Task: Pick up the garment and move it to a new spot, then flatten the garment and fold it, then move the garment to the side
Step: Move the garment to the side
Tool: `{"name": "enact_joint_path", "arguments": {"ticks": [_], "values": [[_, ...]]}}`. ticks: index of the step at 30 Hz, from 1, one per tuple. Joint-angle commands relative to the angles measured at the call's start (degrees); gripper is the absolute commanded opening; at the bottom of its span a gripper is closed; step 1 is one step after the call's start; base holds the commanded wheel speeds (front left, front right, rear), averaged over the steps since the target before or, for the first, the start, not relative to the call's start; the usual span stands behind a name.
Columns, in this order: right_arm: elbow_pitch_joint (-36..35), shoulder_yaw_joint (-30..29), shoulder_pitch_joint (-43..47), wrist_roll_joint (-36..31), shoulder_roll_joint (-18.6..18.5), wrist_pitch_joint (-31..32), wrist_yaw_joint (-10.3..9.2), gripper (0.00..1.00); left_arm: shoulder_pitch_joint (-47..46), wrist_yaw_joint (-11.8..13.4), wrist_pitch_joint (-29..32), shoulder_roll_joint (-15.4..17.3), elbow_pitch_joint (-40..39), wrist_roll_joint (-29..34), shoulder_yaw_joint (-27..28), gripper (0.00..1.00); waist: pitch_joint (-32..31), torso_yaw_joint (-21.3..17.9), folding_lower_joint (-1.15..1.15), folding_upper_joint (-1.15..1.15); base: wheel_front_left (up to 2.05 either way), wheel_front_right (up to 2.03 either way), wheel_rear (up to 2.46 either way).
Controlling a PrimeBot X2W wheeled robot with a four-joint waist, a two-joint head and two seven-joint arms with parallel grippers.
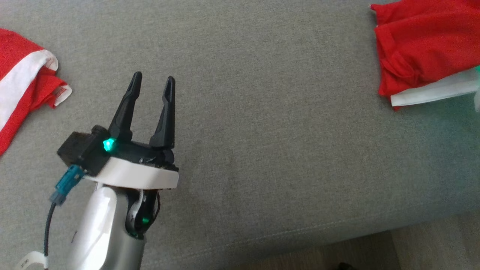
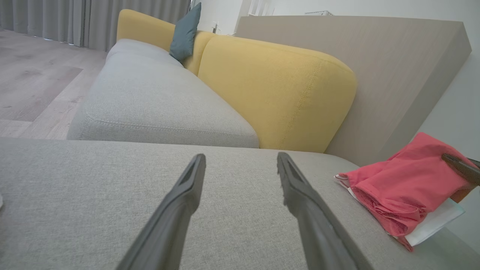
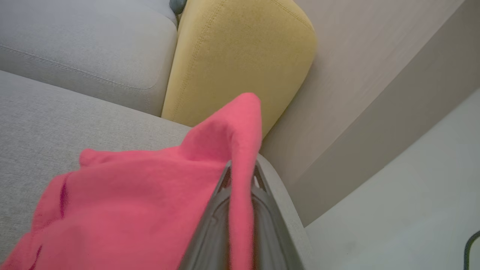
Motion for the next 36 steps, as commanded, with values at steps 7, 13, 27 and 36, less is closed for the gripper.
{"name": "enact_joint_path", "arguments": {"ticks": [7, 13, 27, 36], "values": [[-4.18, 0.66, 0.80, 1.36, -0.60, 0.13, -0.05, 0.16, -1.73, -0.34, -0.28, 0.43, -1.52, 0.58, 2.60, 1.00, -0.08, -0.21, 0.00, 0.00, 0.00, 0.00, 0.00], [-5.47, 0.41, 0.97, 3.31, 1.13, -0.30, -0.05, 1.00, -1.24, -0.47, -0.28, 0.43, -1.06, 0.51, 2.83, 1.00, -1.51, -0.40, 0.00, 0.00, 0.00, 0.00, 0.00], [-10.21, 5.37, 5.46, 5.64, 10.36, -3.87, -0.05, 1.00, 2.67, 1.58, -0.28, 0.43, -0.61, -2.10, 2.12, 1.00, -12.09, 2.94, 0.00, 0.00, 0.00, 0.00, 0.00], [-13.39, 9.63, 15.21, 8.58, 17.36, -6.18, -0.05, 1.00, 7.42, 3.25, -0.28, 0.43, -0.93, -2.58, 4.13, 1.00, -18.95, 4.81, 0.00, 0.00, 0.00, 0.00, 0.00]]}}
